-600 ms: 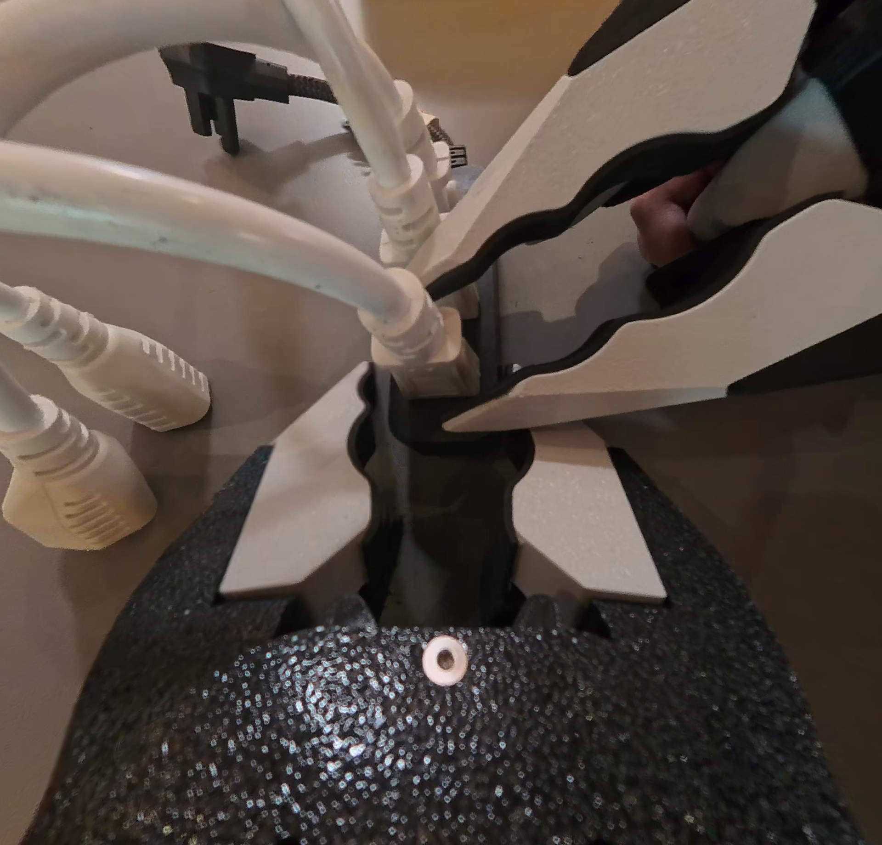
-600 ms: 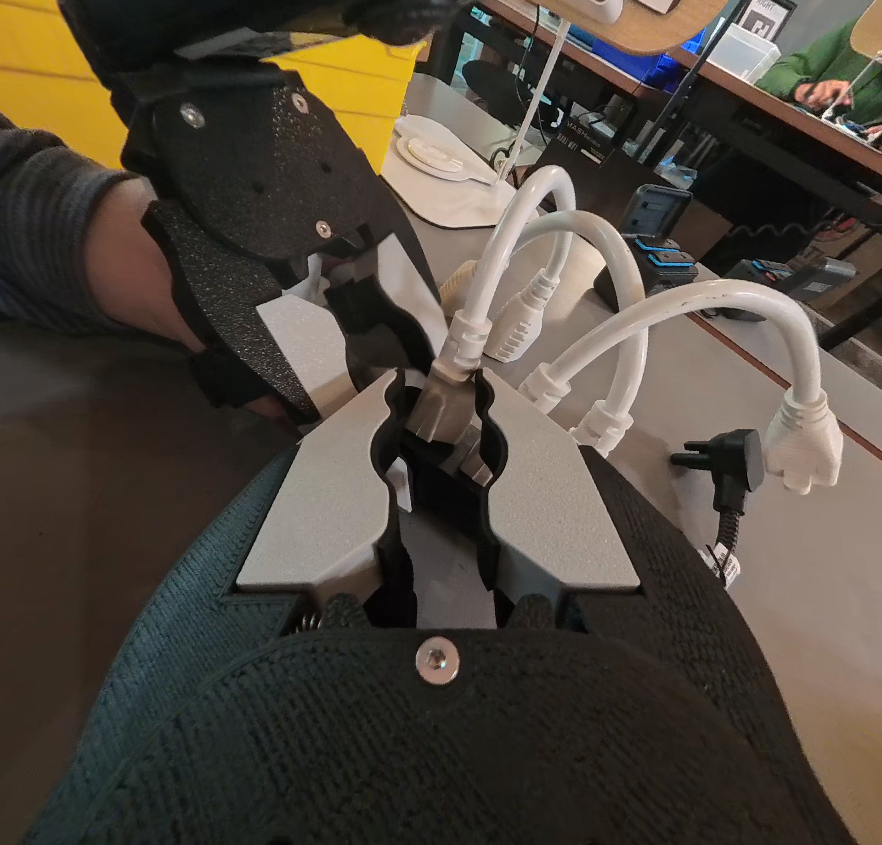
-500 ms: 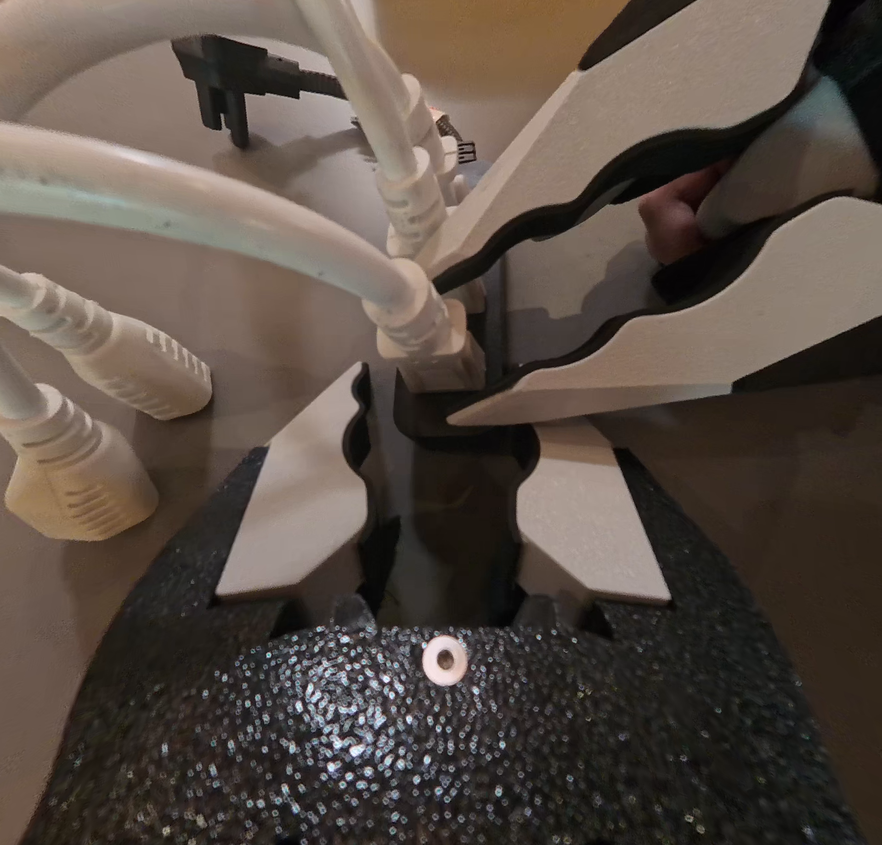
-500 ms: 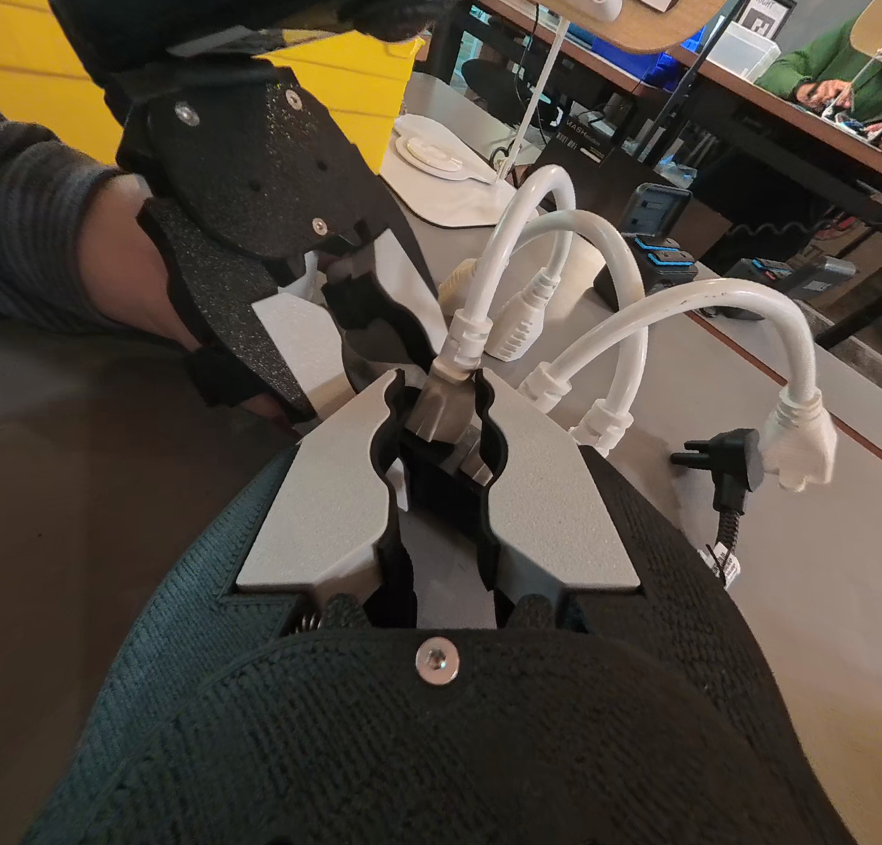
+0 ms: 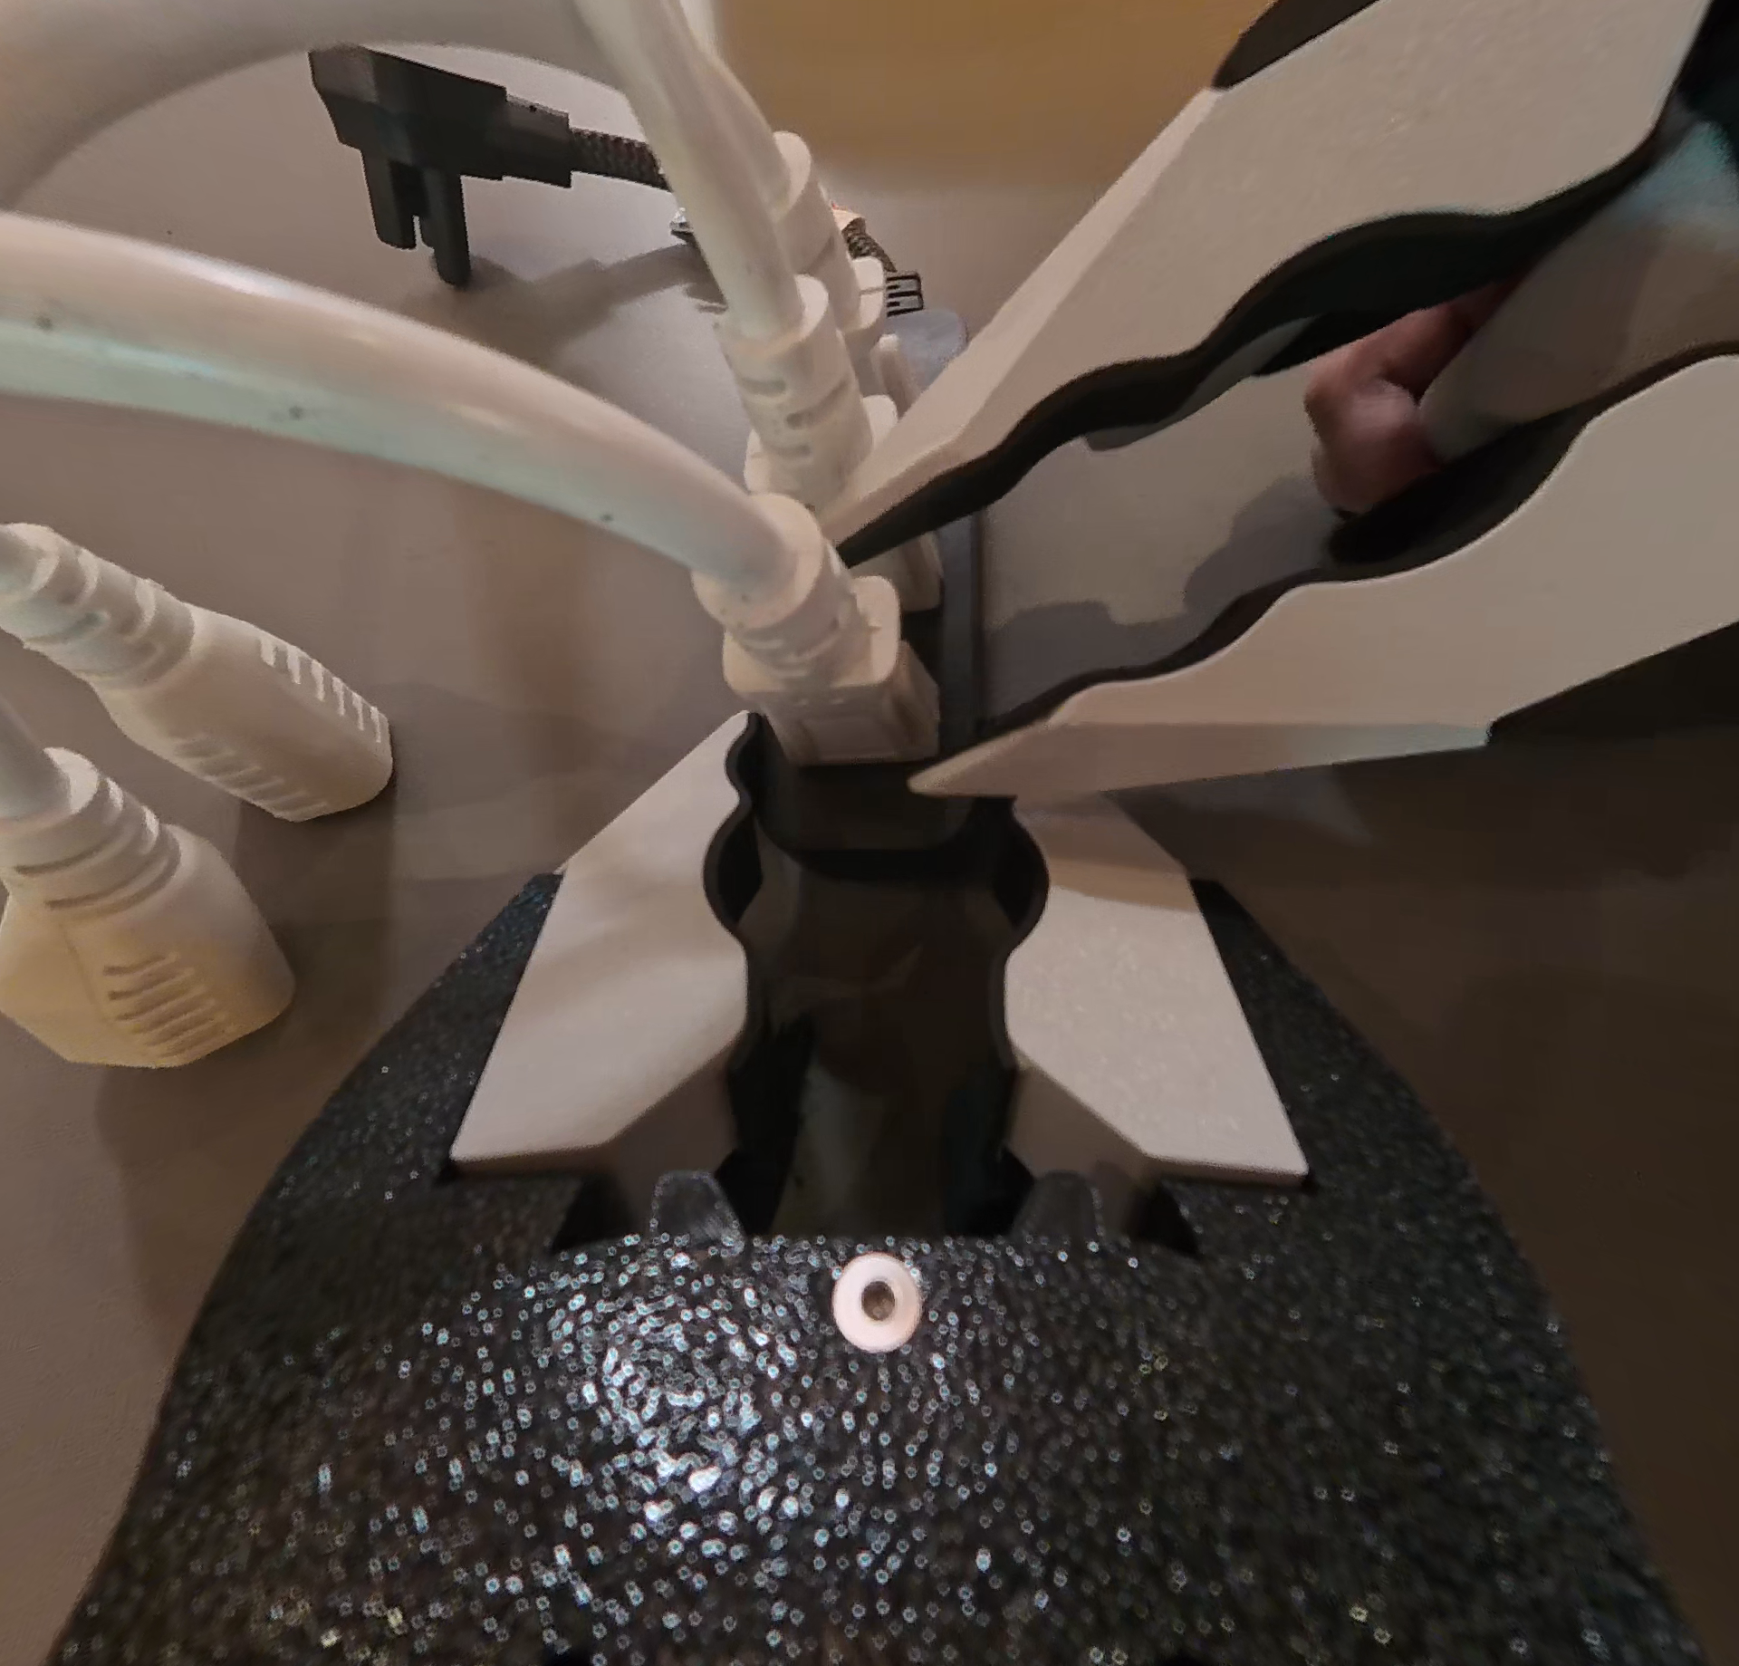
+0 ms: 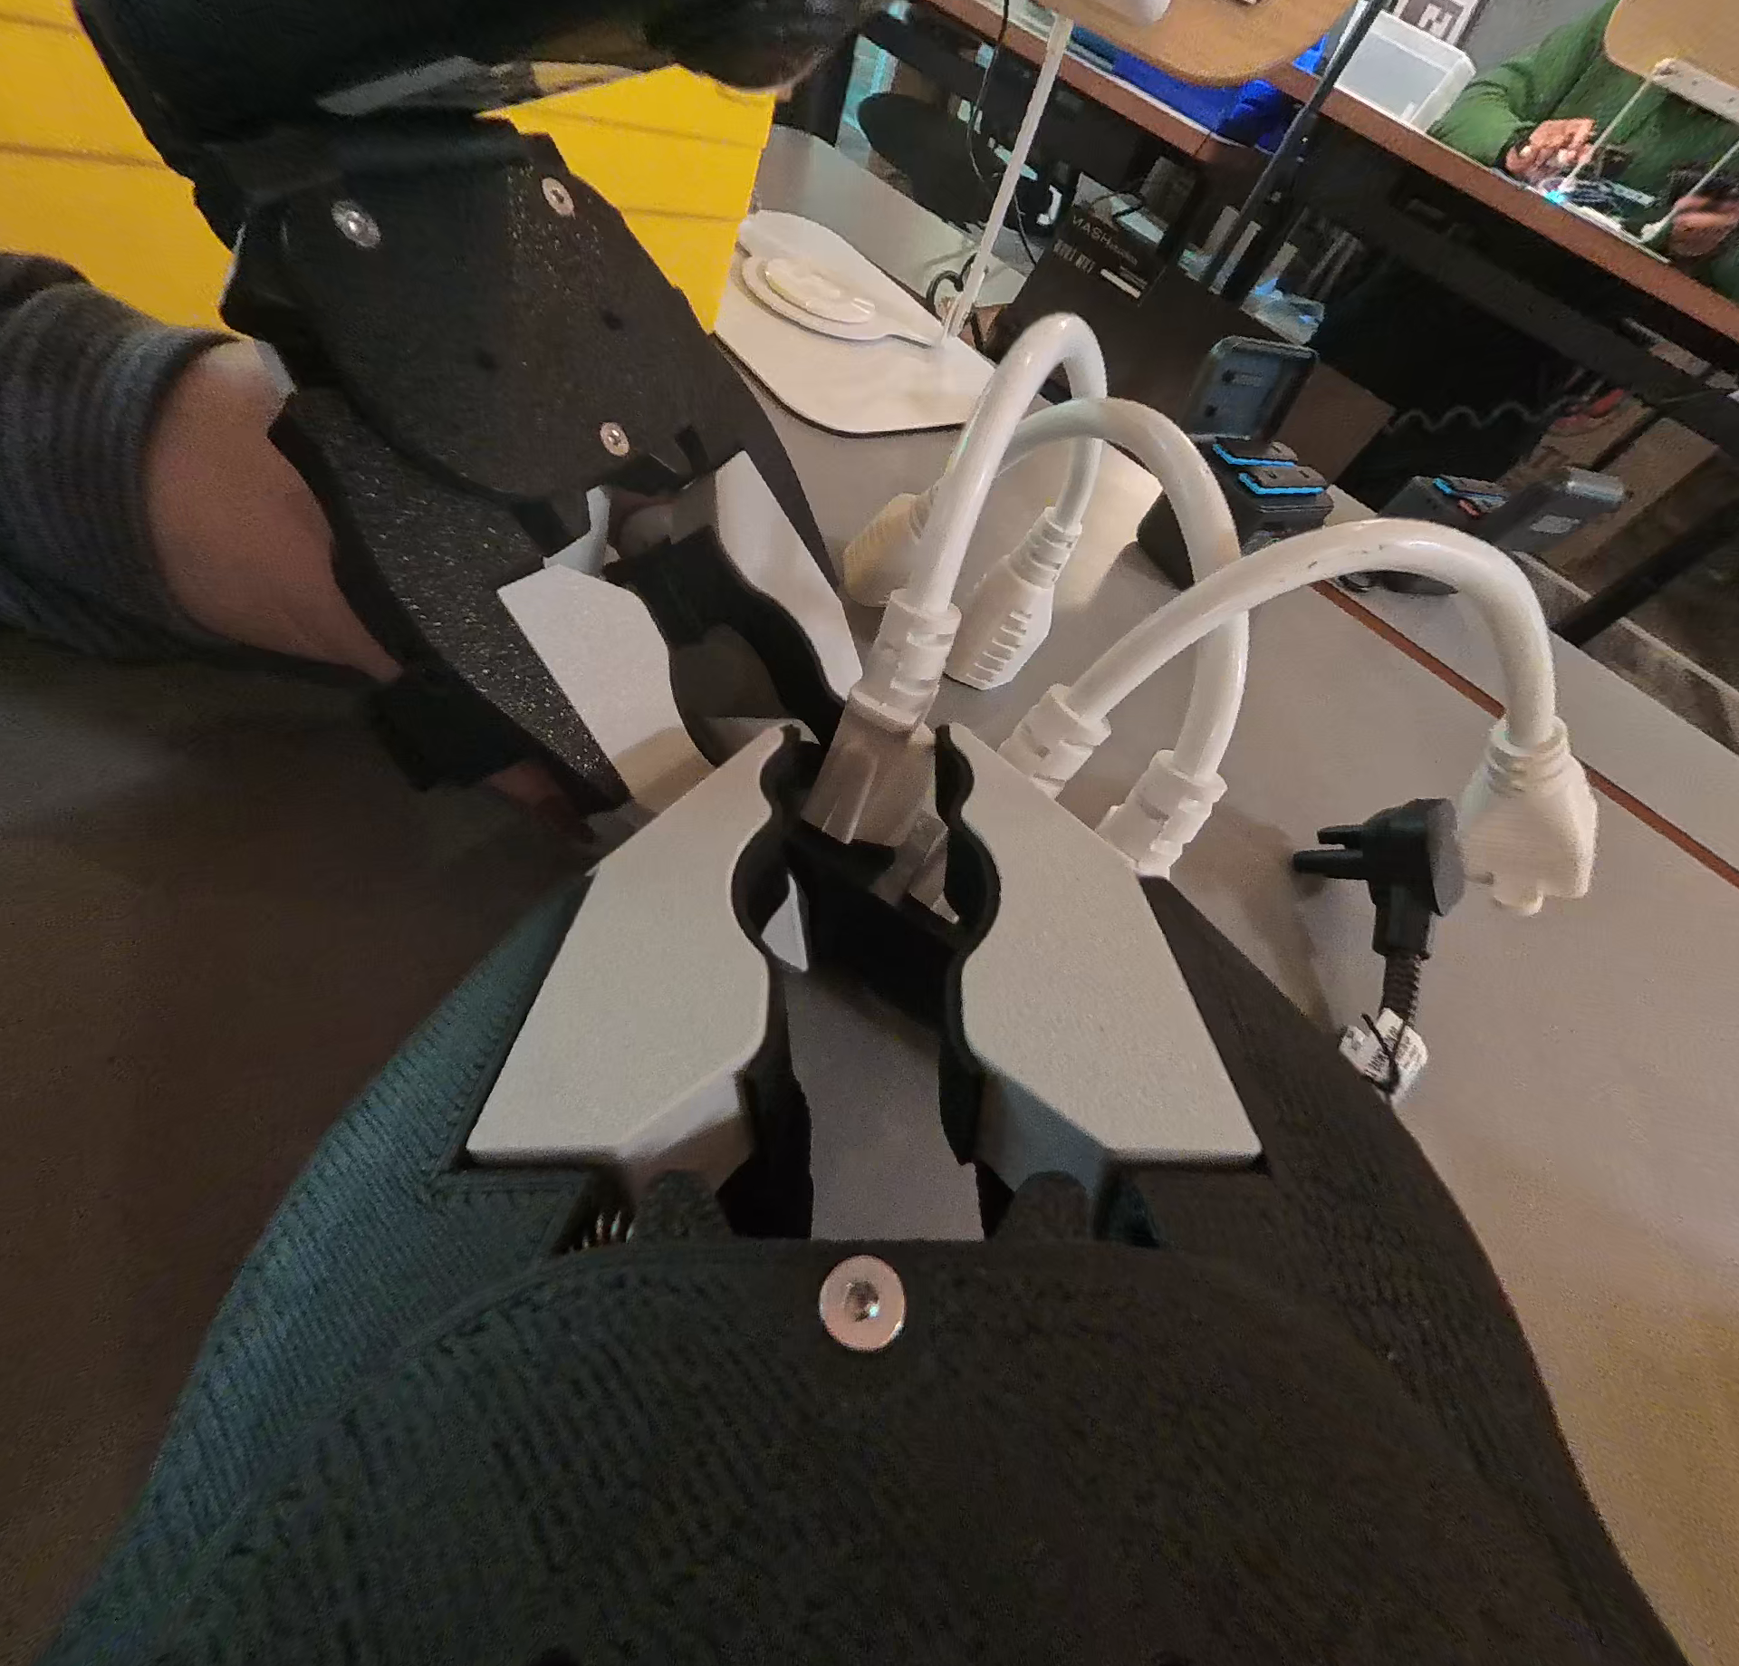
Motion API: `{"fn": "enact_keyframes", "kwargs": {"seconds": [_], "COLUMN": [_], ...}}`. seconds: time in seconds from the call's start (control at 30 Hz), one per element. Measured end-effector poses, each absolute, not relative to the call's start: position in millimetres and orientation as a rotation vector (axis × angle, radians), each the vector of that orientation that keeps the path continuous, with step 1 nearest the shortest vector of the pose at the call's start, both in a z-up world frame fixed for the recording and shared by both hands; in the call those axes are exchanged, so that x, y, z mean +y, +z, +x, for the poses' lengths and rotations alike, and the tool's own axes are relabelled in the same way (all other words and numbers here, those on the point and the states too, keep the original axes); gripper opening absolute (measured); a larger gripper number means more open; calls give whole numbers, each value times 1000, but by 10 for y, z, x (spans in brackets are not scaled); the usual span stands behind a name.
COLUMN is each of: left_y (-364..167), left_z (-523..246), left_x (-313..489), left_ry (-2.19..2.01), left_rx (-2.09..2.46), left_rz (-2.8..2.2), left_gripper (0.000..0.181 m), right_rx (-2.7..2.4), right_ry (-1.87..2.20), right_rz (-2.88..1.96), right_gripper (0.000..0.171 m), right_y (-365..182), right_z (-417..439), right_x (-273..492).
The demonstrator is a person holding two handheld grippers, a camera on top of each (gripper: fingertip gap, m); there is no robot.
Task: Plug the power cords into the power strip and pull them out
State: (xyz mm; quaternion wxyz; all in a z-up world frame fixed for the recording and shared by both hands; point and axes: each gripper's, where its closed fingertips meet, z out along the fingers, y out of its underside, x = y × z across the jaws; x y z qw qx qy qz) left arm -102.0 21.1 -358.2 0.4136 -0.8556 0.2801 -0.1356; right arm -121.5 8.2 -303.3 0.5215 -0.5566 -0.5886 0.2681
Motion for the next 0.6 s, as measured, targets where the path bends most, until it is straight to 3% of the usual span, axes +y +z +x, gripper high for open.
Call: {"fn": "enact_keyframes", "kwargs": {"seconds": [0.23,0.43,0.6], "left_y": [-3581,-3574,-3556], "left_z": [-1019,-1015,-996], "left_x": [210,208,198], "left_ry": [-341,-327,-295], "left_rx": [705,716,756], "left_rz": [-2150,-2141,-2111], "left_gripper": [46,46,46], "right_rx": [-1409,-1435,-1389], "right_ry": [628,591,579], "right_rz": [-1320,-1309,-1337], "right_gripper": [20,29,22], "right_y": [-3017,-3063,-3049], "right_z": [-1198,-1265,-1285], "right_x": [113,102,142]}}
